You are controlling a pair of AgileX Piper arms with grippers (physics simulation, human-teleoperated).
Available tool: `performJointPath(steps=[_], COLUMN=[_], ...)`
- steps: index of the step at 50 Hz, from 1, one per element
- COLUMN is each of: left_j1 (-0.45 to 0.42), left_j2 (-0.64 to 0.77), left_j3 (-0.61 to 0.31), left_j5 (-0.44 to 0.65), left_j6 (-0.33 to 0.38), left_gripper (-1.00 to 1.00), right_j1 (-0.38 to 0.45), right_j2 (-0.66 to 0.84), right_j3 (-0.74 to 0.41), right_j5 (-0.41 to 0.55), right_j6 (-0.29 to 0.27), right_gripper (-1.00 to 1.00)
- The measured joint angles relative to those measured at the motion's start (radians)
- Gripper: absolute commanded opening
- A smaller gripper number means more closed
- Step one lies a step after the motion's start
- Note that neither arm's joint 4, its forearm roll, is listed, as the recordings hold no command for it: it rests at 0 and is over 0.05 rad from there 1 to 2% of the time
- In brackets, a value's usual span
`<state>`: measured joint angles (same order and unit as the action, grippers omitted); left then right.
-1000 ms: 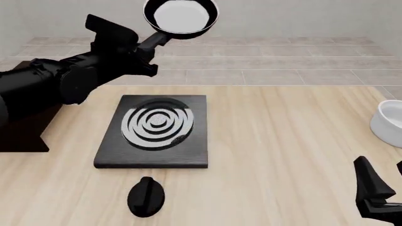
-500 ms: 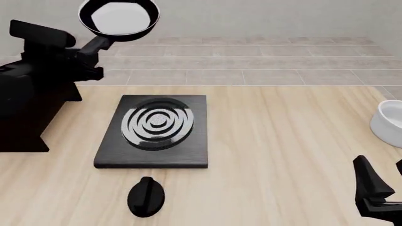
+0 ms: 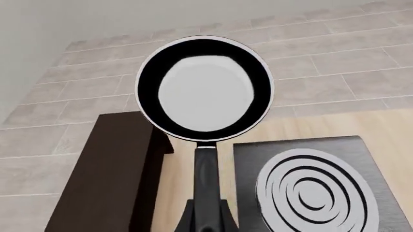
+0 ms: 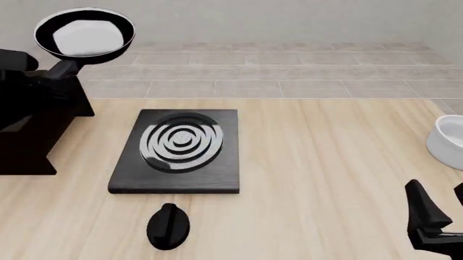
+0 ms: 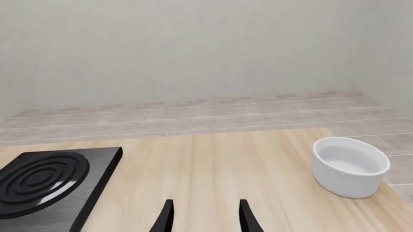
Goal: Put the frying pan on top of the cabinet.
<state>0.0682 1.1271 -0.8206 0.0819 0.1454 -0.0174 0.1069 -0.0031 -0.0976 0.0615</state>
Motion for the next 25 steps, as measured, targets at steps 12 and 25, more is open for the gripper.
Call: performJointPath(steps=[12, 25], left_j1=[0.075, 0.142], left_j2=[-0.02, -0.024], left_j3=[0.034, 0.035], left_j5=[0.012, 0.032], left_j6=[-0.013, -0.048], left_gripper=[-1.0, -1.0], right_j1=[0.001, 0.002], right_j2=[-0.001, -0.002], right_j3=[0.002, 0.002], right_j5=[-0.001, 0.0], right_j6=[0.0, 0.0], right_gripper=[1.0, 1.0])
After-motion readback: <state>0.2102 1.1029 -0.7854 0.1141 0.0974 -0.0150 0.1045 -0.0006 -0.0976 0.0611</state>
